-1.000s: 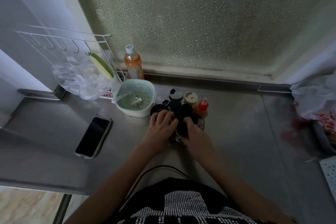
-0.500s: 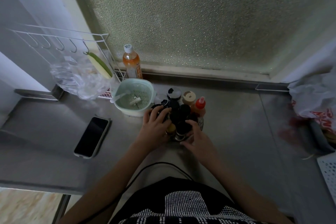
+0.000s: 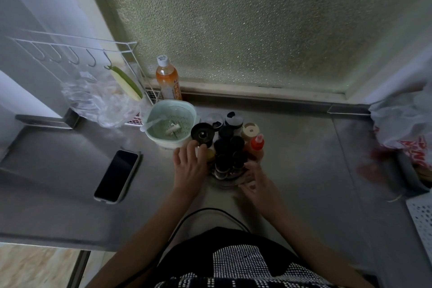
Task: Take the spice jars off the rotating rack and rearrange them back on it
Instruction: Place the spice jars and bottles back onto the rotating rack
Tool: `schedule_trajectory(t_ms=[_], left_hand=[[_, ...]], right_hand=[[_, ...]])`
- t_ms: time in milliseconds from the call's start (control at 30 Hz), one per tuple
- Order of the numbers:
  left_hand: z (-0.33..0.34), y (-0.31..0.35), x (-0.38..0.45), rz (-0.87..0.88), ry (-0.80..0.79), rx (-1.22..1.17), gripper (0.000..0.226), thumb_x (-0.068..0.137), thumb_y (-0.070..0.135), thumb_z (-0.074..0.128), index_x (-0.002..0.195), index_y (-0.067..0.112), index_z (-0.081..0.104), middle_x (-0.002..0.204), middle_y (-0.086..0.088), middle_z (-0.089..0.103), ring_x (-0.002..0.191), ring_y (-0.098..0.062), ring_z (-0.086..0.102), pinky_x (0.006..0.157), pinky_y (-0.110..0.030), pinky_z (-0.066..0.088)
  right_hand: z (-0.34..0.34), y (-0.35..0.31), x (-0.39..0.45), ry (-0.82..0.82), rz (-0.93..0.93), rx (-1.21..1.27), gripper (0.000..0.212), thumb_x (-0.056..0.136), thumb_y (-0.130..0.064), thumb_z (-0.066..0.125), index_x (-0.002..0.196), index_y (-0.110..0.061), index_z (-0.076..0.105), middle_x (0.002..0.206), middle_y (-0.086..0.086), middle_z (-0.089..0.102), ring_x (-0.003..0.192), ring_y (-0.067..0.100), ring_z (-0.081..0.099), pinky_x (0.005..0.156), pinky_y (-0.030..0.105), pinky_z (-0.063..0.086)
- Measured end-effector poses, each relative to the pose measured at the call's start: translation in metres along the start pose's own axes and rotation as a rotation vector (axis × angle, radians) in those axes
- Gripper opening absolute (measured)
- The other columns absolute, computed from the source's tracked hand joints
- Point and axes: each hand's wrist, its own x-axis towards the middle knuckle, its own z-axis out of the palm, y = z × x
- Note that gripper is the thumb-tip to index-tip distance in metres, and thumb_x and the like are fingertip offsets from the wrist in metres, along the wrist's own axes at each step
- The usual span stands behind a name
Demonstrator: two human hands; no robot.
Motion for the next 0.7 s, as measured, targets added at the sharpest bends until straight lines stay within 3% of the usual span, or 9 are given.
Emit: schedule_trajectory(t_ms=[100, 167, 233, 367, 500, 700], left_hand=[[-0.003, -0.002, -0.004, 0.005, -0.092, -0.033, 0.033, 0.071, 0.020, 0.070, 0.091, 0.015, 0.045, 0.086, -0.009, 0.053, 0.075, -0.028, 0.048, 0.067, -0.038, 0.039], [-0.002, -0.004, -0.007, -0.171, -0.296, -0.229, 0.031, 0.073, 0.020, 0.069, 0.089, 0.013, 0.044, 0.081, -0.012, 0.063, 0.072, -0.034, 0.059, 0.061, -0.040, 0.047], [0.001, -0.007, -0.008, -0.412, -0.437, -0.456, 0.023, 0.077, 0.020, 0.068, 0.086, 0.007, 0.051, 0.082, -0.015, 0.066, 0.076, -0.036, 0.062, 0.062, -0.044, 0.050], [0.009, -0.009, -0.002, -0.478, -0.417, -0.610, 0.010, 0.083, 0.011, 0.063, 0.087, 0.002, 0.064, 0.090, -0.019, 0.070, 0.086, -0.034, 0.063, 0.070, -0.036, 0.045], [0.018, -0.017, 0.010, -0.520, -0.473, -0.627, 0.011, 0.084, 0.013, 0.062, 0.090, 0.005, 0.067, 0.093, -0.016, 0.072, 0.089, -0.031, 0.066, 0.074, -0.034, 0.047], [0.023, -0.024, 0.015, -0.441, -0.501, -0.536, 0.010, 0.083, 0.016, 0.062, 0.085, 0.006, 0.064, 0.087, -0.014, 0.071, 0.086, -0.031, 0.064, 0.071, -0.033, 0.043]], right_hand=[[0.000, 0.004, 0.000, -0.029, 0.014, -0.123, 0.036, 0.086, -0.020, 0.062, 0.120, -0.014, 0.050, 0.098, 0.005, 0.064, 0.076, 0.019, 0.057, 0.071, 0.032, 0.047], [0.003, 0.010, 0.000, -0.063, 0.009, -0.186, 0.023, 0.087, -0.024, 0.060, 0.107, -0.014, 0.055, 0.096, 0.007, 0.064, 0.077, 0.018, 0.054, 0.071, 0.029, 0.042], [0.006, 0.017, 0.000, -0.115, 0.041, -0.235, 0.024, 0.087, -0.030, 0.056, 0.105, -0.014, 0.056, 0.101, 0.008, 0.064, 0.089, 0.023, 0.059, 0.076, 0.031, 0.044], [0.008, 0.021, 0.002, -0.263, 0.053, -0.314, 0.044, 0.083, -0.046, 0.038, 0.117, -0.024, 0.055, 0.116, 0.010, 0.061, 0.109, 0.028, 0.056, 0.090, 0.037, 0.046], [0.014, 0.017, 0.006, -0.233, 0.034, -0.322, 0.033, 0.092, -0.024, 0.051, 0.125, -0.025, 0.055, 0.126, 0.010, 0.057, 0.117, 0.027, 0.052, 0.095, 0.031, 0.041], [0.019, 0.019, 0.008, -0.242, 0.046, -0.273, 0.028, 0.091, -0.017, 0.051, 0.118, -0.015, 0.059, 0.128, 0.013, 0.056, 0.116, 0.030, 0.053, 0.096, 0.034, 0.042]])
